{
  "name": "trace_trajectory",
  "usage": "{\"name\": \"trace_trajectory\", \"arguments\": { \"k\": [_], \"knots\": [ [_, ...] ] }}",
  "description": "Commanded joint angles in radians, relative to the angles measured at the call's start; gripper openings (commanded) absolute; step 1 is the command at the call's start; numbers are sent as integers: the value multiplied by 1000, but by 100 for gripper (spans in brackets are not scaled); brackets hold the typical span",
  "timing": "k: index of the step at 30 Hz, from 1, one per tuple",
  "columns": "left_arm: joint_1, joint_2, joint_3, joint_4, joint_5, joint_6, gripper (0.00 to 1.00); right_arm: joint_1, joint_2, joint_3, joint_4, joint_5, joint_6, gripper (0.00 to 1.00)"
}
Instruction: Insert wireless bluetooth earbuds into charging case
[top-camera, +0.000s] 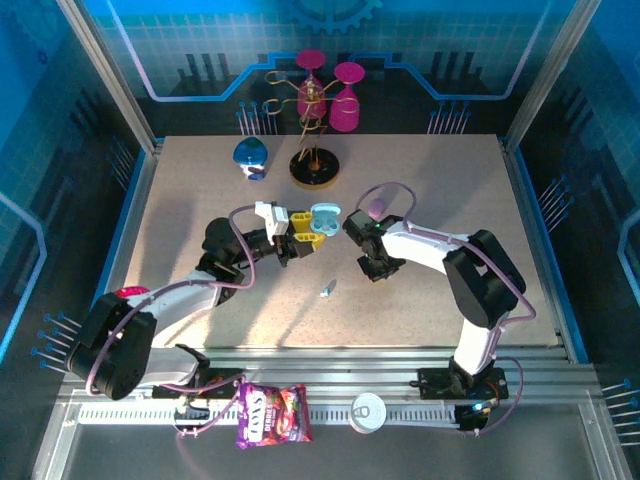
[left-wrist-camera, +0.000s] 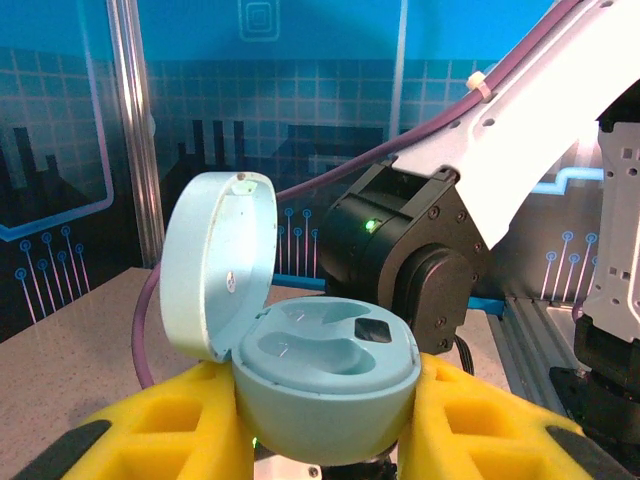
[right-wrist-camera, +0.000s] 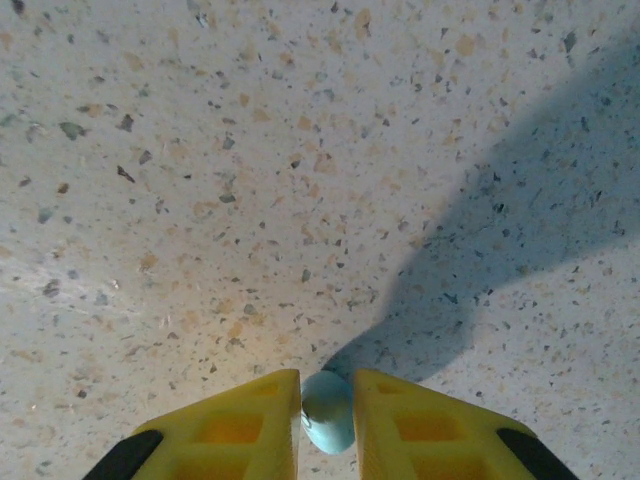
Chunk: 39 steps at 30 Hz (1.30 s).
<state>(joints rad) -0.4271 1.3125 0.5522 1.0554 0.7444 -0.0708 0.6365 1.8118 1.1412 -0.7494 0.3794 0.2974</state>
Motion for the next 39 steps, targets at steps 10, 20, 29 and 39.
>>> {"name": "trace_trajectory", "arguments": {
  "k": [10, 20, 29, 39],
  "knots": [
    [10, -23, -12, -1, -15, 26, 30, 29, 37, 43, -80, 84, -37, 20],
    [12, -21, -6, -5, -13, 27, 30, 51, 12, 60, -141, 94, 35, 28],
    [13, -18, -3, -6, -7, 29, 30, 59, 41, 56, -184, 120, 131, 27],
    [15, -25, -15, -8, -11, 28, 30, 61, 70, 60, -168, 92, 128, 22]
  ]
}}
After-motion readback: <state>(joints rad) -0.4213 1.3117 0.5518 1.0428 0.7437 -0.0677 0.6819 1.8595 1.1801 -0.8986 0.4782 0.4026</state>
